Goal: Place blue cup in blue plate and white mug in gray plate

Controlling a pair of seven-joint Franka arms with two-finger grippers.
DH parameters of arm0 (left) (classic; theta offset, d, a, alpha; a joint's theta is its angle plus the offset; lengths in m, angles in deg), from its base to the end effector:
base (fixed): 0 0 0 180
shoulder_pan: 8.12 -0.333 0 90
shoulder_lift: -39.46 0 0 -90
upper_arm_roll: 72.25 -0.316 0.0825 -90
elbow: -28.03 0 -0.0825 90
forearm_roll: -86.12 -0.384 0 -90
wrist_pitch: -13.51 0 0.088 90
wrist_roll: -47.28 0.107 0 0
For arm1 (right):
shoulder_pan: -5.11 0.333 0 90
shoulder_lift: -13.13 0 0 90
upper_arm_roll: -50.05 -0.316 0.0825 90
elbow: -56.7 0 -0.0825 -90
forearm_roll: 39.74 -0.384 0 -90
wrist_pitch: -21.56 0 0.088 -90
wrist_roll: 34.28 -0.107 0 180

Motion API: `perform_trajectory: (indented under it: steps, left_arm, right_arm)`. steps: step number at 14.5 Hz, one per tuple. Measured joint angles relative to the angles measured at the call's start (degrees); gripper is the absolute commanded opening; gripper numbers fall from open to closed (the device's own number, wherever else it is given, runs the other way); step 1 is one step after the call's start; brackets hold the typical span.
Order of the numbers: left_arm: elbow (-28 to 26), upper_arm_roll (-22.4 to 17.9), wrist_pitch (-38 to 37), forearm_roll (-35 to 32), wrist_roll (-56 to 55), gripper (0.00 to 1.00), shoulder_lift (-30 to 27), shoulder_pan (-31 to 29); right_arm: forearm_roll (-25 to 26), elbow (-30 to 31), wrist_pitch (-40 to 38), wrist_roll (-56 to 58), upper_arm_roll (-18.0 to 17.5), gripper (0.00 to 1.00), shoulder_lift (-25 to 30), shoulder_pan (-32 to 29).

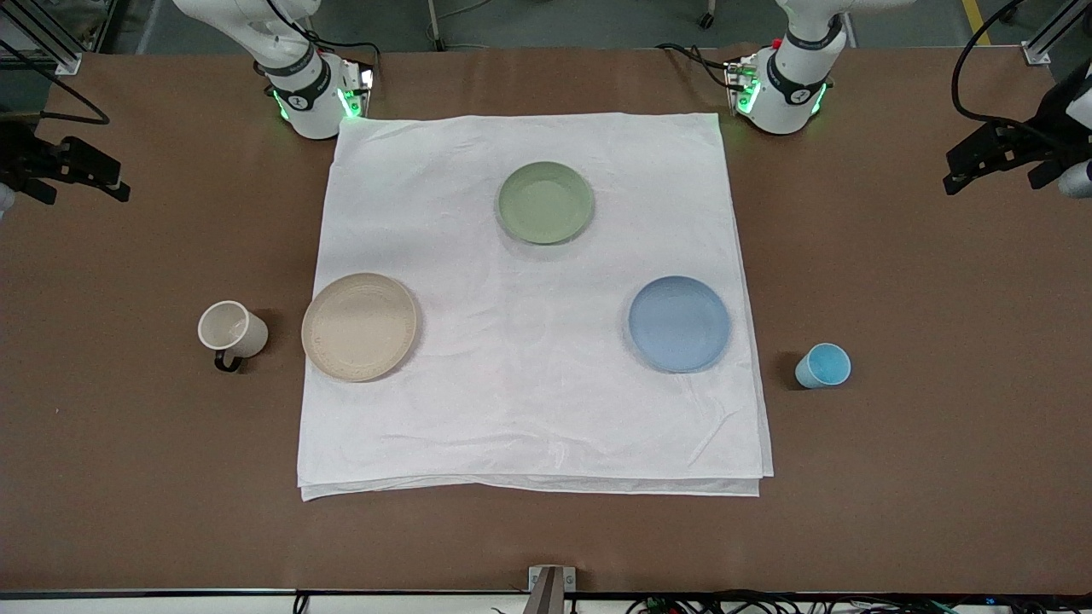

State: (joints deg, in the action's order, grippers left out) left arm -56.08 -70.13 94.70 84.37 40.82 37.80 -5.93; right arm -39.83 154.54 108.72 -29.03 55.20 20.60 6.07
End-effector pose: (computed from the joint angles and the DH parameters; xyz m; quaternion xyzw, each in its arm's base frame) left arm 0.5275 -0.0365 0.6746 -0.9996 -0.0209 0.0095 0.0166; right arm 0.5057 -0.0399 0.6250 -0.9995 -0.0098 0.0276 0.0089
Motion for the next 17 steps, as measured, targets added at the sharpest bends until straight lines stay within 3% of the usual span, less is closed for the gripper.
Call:
perform_trajectory:
  steps: [5,9,13,15,17]
  left_arm:
    - [-0.08,-0.24,0.20,0.00,0.13,1.00,0.66,-0.14]
    - [-1.57,-0.47,5.59,0.00,0.17,1.00,4.87,-0.35]
    - [-12.57,-0.49,22.99,0.00,0.16,1.00,9.08,-0.58]
    - [-19.75,-0.52,32.78,0.00,0.16,1.00,10.18,-0.95]
    - [-23.96,-0.59,37.76,0.00,0.16,0.99,11.50,-1.07]
  right_arm:
    - [0.00,-0.03,0.00,0.00,0.03,1.00,0.01,0.03]
    - [0.05,-2.07,-1.83,-0.08,0.22,1.00,0.11,-0.03]
    - [0.09,-1.89,2.51,-0.11,0.82,1.00,-3.66,-0.83]
    - [0.11,-1.71,8.54,-0.10,0.84,1.00,-9.93,-1.36]
    - [0.11,-1.66,14.73,-0.10,0.83,1.00,-17.40,-1.60]
